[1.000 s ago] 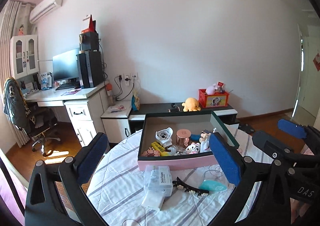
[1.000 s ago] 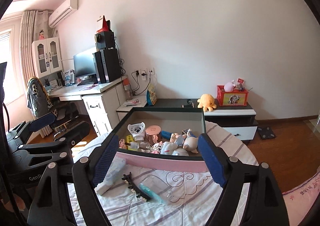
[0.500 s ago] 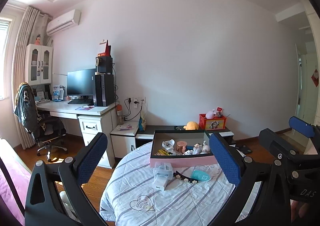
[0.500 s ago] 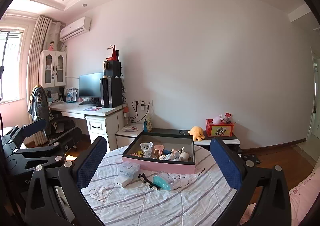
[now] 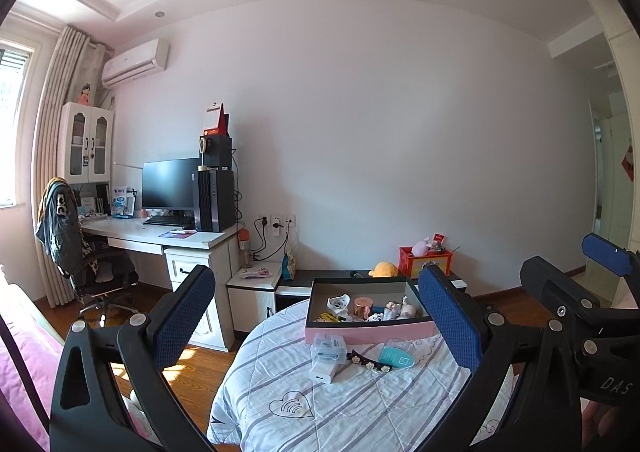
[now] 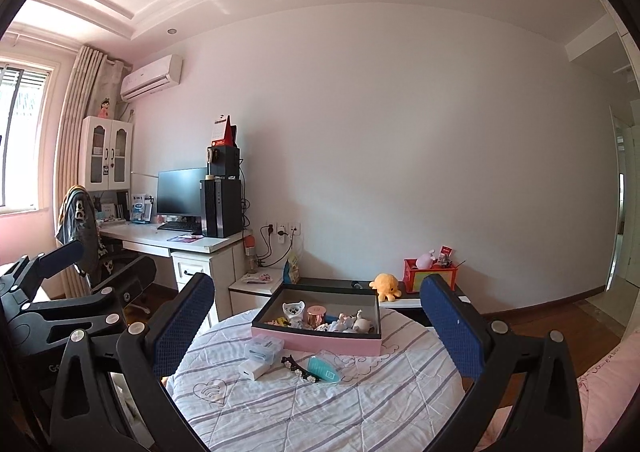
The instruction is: Organize rigid objects
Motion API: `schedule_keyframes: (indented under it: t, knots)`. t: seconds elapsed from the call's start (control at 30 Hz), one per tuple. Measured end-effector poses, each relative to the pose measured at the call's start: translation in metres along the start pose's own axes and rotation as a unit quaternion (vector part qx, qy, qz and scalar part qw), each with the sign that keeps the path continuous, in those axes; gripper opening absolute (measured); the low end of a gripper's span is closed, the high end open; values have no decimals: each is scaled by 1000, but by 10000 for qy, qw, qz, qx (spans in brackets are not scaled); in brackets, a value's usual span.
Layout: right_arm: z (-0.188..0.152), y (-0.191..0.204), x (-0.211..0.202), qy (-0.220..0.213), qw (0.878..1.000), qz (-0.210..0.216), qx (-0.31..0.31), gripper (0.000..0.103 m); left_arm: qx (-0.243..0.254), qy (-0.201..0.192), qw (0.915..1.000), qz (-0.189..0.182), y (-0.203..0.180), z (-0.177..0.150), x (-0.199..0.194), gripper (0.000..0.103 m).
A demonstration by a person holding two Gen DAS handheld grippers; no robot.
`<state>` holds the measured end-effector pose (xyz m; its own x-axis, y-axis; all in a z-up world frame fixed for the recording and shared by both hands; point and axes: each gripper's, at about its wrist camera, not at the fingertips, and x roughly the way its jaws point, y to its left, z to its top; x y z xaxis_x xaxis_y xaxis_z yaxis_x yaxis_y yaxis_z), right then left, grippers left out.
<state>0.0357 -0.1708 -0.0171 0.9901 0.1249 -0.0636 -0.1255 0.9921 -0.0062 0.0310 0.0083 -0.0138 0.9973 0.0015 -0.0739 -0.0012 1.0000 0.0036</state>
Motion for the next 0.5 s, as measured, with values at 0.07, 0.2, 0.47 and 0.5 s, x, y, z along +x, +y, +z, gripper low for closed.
schedule_keyframes:
  t: [0.07, 0.2, 0.47, 0.5]
  knots:
    - [0, 0, -1, -8, 10000, 4, 1, 103, 5, -28, 10000, 11, 0, 0, -2, 103]
    - [-1, 0, -2, -7, 10000, 5, 1, 103, -4, -35, 10000, 14, 0, -1, -1, 103]
    - [-9, -2, 7, 105, 9999, 7, 34, 103, 37, 60, 10000, 25, -1, -6, 9, 103]
    - [-10, -2, 9, 135, 9999, 9, 38, 103, 44, 95, 9999, 30, -1, -8, 12, 103]
